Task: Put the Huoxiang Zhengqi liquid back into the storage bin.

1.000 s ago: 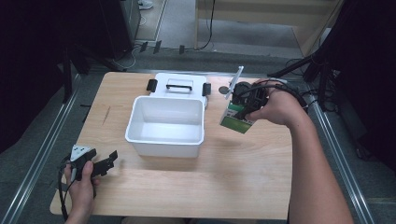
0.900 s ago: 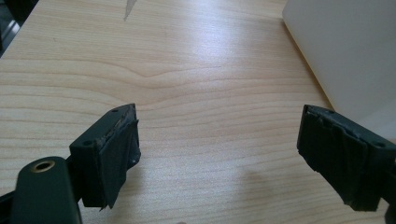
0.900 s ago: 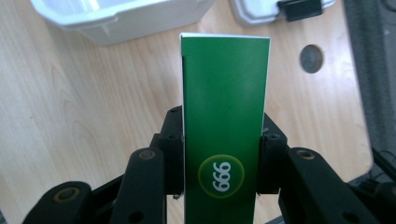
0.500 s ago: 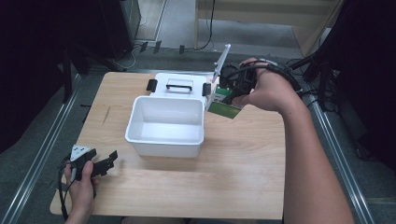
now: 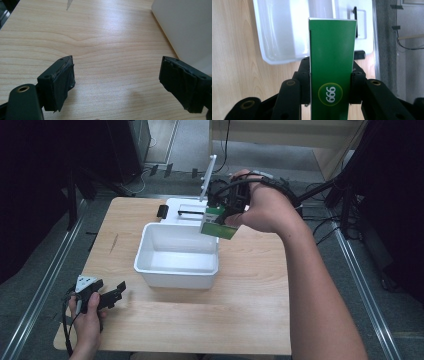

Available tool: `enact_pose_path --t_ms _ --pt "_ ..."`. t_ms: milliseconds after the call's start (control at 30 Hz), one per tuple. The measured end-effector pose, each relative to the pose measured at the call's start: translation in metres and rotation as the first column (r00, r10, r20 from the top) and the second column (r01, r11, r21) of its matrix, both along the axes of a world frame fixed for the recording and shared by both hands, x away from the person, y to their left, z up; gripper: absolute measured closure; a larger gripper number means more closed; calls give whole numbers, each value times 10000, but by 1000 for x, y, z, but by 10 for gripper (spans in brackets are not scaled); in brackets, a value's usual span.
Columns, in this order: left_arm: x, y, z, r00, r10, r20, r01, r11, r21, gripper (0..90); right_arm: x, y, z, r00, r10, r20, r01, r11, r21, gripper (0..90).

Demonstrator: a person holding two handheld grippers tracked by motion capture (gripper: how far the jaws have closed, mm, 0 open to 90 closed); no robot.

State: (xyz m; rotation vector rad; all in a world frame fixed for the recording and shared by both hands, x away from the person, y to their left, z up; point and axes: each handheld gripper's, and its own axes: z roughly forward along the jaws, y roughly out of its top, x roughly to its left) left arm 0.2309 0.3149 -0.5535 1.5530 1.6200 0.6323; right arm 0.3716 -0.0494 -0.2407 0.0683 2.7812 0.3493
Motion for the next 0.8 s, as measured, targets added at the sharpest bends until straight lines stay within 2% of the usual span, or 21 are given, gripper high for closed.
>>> enact_pose_path --t_ms 200,367,500,800 --pt "0 0 0 10000 -21 -6 21 10000 -18 138 2 17 -9 9992 358 -200 -360 9993 -108 643" --pt "0 0 0 10000 -19 -4 19 10000 -20 138 3 30 -21 9974 557 -446 -580 9970 -516 643" --pt "0 0 0 10000 -12 24 12 10000 -46 138 4 39 -31 9958 578 -707 -611 9971 -458 642" --pt "0 0 0 10000 -14 28 15 10000 -50 138 9 46 -48 9935 725 -875 -783 9948 -647 641"
